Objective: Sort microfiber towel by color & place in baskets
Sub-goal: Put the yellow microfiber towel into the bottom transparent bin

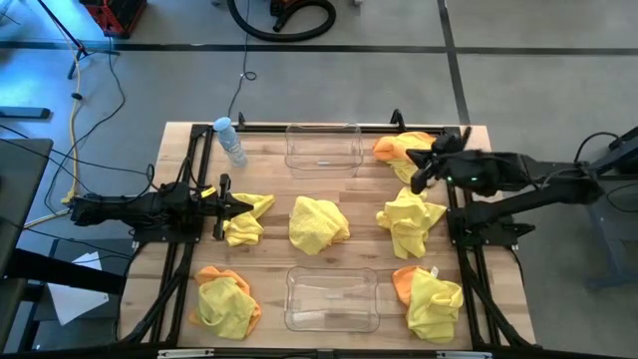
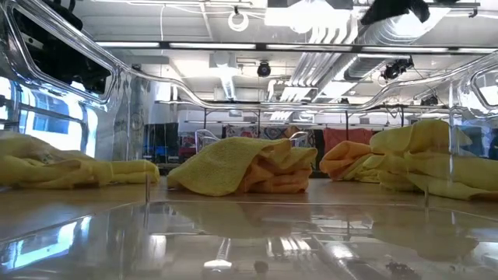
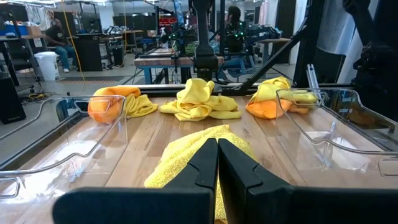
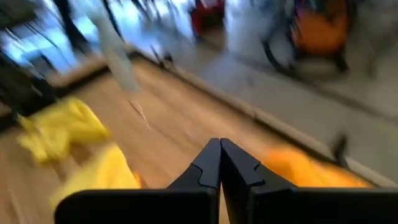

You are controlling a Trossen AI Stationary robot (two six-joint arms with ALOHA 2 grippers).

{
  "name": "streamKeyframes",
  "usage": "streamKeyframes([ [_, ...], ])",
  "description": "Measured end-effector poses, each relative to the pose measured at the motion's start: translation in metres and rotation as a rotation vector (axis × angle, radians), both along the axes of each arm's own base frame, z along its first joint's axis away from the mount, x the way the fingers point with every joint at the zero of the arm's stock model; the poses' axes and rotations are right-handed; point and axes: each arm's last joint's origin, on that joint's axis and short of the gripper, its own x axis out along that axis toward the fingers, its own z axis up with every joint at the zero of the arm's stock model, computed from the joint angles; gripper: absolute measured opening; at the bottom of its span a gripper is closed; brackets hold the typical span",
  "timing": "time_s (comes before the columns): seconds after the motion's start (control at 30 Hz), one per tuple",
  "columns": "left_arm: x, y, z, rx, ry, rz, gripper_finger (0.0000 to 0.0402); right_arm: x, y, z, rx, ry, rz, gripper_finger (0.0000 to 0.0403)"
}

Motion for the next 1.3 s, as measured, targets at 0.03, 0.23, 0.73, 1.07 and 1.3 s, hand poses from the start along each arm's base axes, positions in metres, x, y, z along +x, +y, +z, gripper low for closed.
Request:
streamKeyframes([
  [0.03,0.0,0.0,0.0,0.0,0.0,0.0,0.0,0.001,0.0,0.0,0.039,0.049,-0.029,0.0],
  [0.23,0.0,0.0,0.0,0.0,0.0,0.0,0.0,0.007,0.001,-0.002,0.317,0.226,-0.18,0.0],
  [0.73,0.0,0.0,0.0,0.0,0.0,0.0,0.0,0.031,0.008,-0.044,0.624,0.471,-0.255,0.0008],
  [1.07,0.0,0.0,0.0,0.0,0.0,0.0,0.0,0.033,0.01,-0.089,0.635,0.665,-0.181,0.0158],
  [1.3,0.0,0.0,0.0,0.0,0.0,0.0,0.0,0.033,0.01,-0.133,0.636,0.745,-0.031,0.0257],
])
